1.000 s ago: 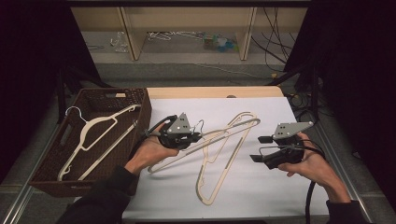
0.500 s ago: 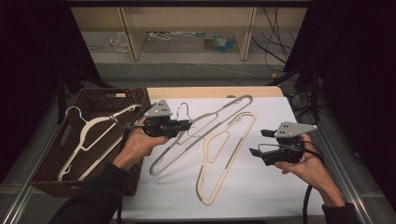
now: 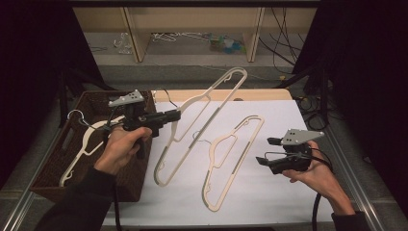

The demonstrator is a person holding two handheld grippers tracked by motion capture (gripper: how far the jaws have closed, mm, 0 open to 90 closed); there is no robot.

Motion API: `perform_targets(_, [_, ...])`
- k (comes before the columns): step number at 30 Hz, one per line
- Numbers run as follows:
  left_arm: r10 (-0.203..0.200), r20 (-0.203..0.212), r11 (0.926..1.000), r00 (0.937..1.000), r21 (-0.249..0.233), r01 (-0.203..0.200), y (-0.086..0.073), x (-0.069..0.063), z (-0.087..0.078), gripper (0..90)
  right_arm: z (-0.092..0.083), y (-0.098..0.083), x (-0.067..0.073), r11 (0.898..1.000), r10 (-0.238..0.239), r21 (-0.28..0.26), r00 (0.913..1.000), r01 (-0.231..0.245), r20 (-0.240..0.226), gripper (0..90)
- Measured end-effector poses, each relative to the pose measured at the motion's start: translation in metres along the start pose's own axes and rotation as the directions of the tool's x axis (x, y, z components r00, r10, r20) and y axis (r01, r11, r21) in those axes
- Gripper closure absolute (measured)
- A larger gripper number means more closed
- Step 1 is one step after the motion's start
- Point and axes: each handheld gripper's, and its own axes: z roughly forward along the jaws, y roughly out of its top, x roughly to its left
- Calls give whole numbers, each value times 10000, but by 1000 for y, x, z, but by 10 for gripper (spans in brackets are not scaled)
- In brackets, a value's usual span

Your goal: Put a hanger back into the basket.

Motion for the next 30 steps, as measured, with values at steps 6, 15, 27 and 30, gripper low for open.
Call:
perform_targets(6, [-550,-17,9968,9985,-575,548,9,5,-21,855,2,-3,1,9999,-34,155,9998,37,-178,232])
perform_targets(15, [-1447,187,9764,9893,-1593,1459,24,8,-67,855,2,-8,2,9998,-26,186,9998,30,-191,230])
perform_targets(27, [-1648,-468,9533,9852,-2639,1469,50,16,-129,855,8,-14,7,9997,-185,158,9992,191,-365,166])
perform_targets(30, [-1589,-846,9540,9837,-2697,1309,54,20,-142,855,10,-14,8,9996,-238,147,9991,243,-348,166])
